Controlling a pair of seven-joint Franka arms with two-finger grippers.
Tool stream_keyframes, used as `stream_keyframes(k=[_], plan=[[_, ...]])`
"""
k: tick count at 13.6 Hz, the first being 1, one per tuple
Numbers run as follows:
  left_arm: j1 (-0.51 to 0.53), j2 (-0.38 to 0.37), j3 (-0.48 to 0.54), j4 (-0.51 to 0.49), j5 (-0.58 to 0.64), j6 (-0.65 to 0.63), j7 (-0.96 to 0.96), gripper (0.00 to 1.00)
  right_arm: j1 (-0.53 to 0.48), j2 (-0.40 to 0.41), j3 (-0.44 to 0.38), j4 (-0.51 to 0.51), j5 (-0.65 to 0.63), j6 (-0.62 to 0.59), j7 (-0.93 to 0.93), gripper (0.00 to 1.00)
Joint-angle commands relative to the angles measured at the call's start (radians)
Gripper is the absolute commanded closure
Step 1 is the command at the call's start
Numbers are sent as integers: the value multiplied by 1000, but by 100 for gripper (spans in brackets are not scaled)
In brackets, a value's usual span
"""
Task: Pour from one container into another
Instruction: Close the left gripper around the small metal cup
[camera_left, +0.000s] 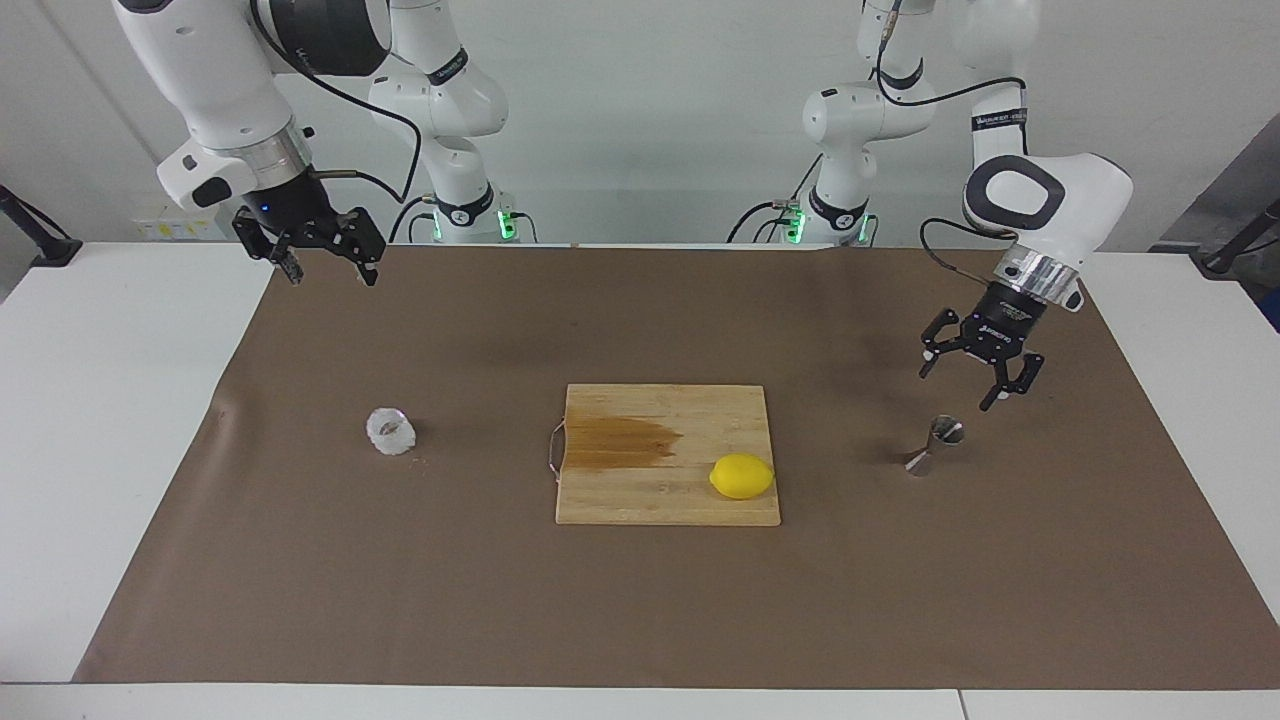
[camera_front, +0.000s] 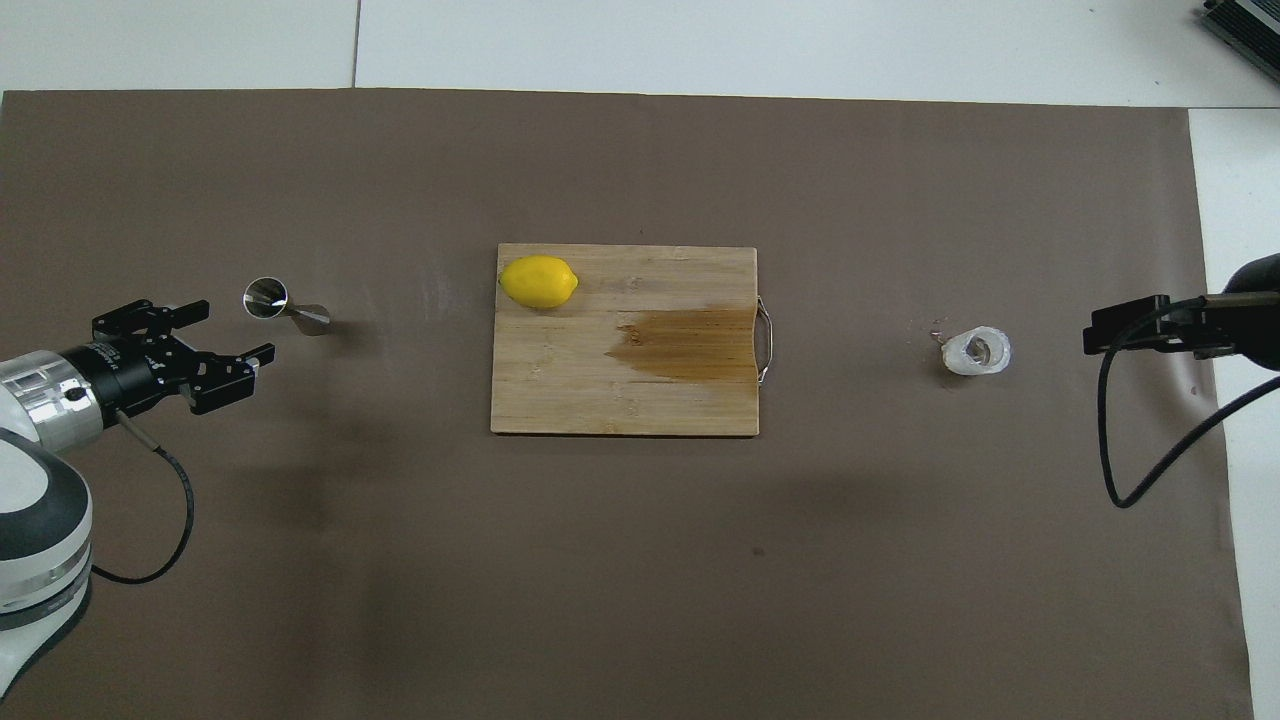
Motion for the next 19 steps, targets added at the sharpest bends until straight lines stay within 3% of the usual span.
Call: stream_keyframes(k=[1, 6, 19], plan=[[-22, 34, -4, 13, -59, 81, -2, 0, -12, -3, 6, 9, -2, -19, -20, 0], [-73, 116, -4, 58, -143, 147, -2, 0, -12, -3, 6, 9, -2, -19, -20, 0], [-75, 176, -4, 115, -180, 164, 1, 0, -12, -3, 6, 9, -2, -19, -20, 0]])
